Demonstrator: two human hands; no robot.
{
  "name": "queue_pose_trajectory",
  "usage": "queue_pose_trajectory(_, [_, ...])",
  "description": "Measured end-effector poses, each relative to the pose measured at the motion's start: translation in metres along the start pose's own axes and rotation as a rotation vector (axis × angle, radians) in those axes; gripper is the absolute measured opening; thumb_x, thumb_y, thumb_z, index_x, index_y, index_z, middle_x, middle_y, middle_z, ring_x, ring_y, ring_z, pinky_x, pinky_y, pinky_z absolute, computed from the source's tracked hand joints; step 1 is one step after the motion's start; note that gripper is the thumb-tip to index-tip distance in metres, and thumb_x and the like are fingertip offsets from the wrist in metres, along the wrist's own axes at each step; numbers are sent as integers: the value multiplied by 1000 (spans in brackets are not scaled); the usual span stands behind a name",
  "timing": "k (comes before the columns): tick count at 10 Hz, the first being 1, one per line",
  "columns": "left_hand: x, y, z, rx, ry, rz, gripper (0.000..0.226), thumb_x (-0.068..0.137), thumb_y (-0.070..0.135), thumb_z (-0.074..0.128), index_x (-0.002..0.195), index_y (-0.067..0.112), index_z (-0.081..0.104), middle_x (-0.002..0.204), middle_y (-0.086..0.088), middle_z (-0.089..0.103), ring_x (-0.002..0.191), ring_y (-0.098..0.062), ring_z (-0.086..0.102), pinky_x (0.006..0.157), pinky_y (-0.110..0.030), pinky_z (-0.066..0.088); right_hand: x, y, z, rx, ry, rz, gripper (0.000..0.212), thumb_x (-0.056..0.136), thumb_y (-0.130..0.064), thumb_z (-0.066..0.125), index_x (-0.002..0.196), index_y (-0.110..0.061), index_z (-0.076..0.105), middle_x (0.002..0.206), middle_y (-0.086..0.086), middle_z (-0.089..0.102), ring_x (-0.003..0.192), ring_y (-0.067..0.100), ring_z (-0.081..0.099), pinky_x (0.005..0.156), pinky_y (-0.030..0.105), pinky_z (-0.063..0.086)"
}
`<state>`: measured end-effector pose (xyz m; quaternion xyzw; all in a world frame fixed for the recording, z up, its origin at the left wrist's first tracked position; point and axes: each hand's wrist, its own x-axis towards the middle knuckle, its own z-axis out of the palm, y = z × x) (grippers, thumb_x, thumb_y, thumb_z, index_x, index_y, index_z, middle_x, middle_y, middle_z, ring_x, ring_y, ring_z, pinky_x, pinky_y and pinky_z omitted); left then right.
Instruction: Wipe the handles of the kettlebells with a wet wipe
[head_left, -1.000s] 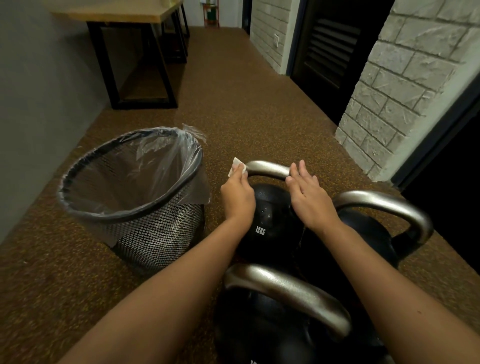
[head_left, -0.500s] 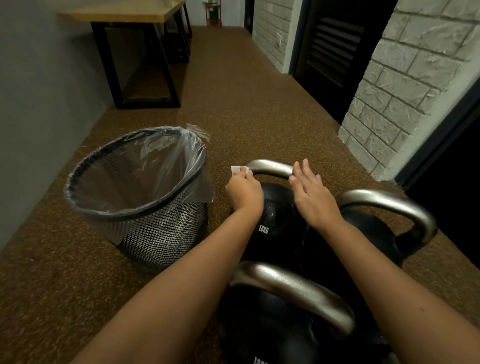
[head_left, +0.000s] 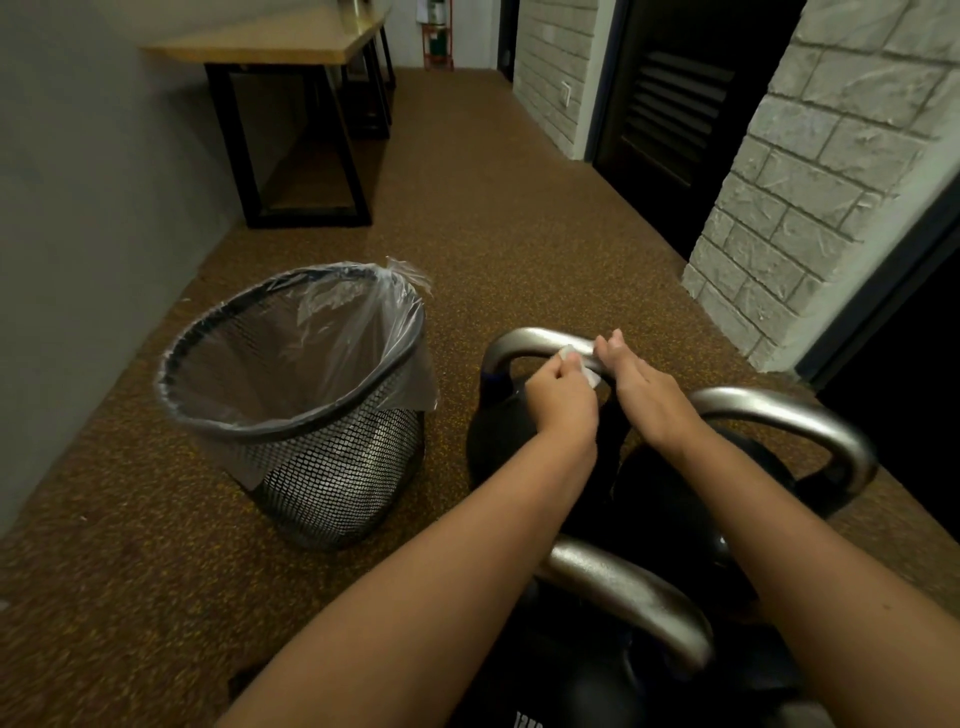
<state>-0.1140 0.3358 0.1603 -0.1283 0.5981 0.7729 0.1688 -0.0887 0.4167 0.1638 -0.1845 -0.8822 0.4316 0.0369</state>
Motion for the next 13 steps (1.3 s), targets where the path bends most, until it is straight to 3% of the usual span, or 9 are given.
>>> queue_pose_trajectory(2, [9,47,-38,-34,-119,25,30,100,20,38,122,5,51,114,-14,58,98,-28,62,68,-32,55,-2,-30,-4,164,109,4,52,98,-47,24,134,-20,49,133,-3,52,127,15,43,105,30,25])
queue_pose_trajectory(3, [7,88,-72,157,-188,87,31,98,24,41,124,10,52,115,-10,58,96,-23,62,58,-25,53,-5,-71,-1,652,23,114,35,97,-29,44,126,-11,50,109,6,65,103,22,61,98,36,45])
queue_pose_trajectory(4, [11,103,-94,268,-181,135,32,97,26,45,124,12,55,114,-9,60,94,-22,61,53,-23,50,-7,-95,4,758,-97,163,28,92,-19,54,118,-8,53,103,11,67,94,24,66,86,35,52])
queue_pose_trajectory(7, [23,132,-185,419,62,276,14,90,15,59,99,5,62,79,-6,61,59,-12,53,39,-16,42,3,-169,62,542,-327,255,11,82,3,62,86,-7,65,93,10,67,76,15,63,60,22,50])
queue_pose_trajectory(8, [30,135,-207,543,133,349,10,90,17,59,92,9,63,74,0,59,64,-13,55,47,-16,46,4,-181,74,402,-326,236,11,83,2,62,83,-8,65,86,9,66,67,13,59,58,23,51])
queue_pose_trajectory(10, [54,135,-252,1043,283,490,34,98,30,39,112,8,61,109,-10,63,104,-26,56,87,-37,44,14,-203,104,261,-279,253,16,86,4,58,74,-6,61,78,10,61,57,13,54,45,20,47])
queue_pose_trajectory(11, [64,133,-265,1357,220,594,45,101,31,27,138,9,39,148,-12,33,141,-27,19,114,-41,16,32,-210,124,239,-271,251,12,85,1,61,75,-7,63,79,9,62,54,13,54,38,19,46])
queue_pose_trajectory(12, [70,135,-267,1491,185,651,48,101,32,22,145,12,25,156,-7,14,144,-23,-1,116,-41,4,40,-211,138,171,-256,250,2,83,-5,66,85,-4,65,87,10,65,65,16,61,46,22,53])
queue_pose_trajectory(13, [76,137,-268,1627,186,671,50,101,33,18,147,14,15,157,-2,6,144,-21,-9,117,-42,1,47,-200,157,-155,-75,105,26,82,-16,69,106,-9,65,114,9,62,104,24,60,88,38,53])
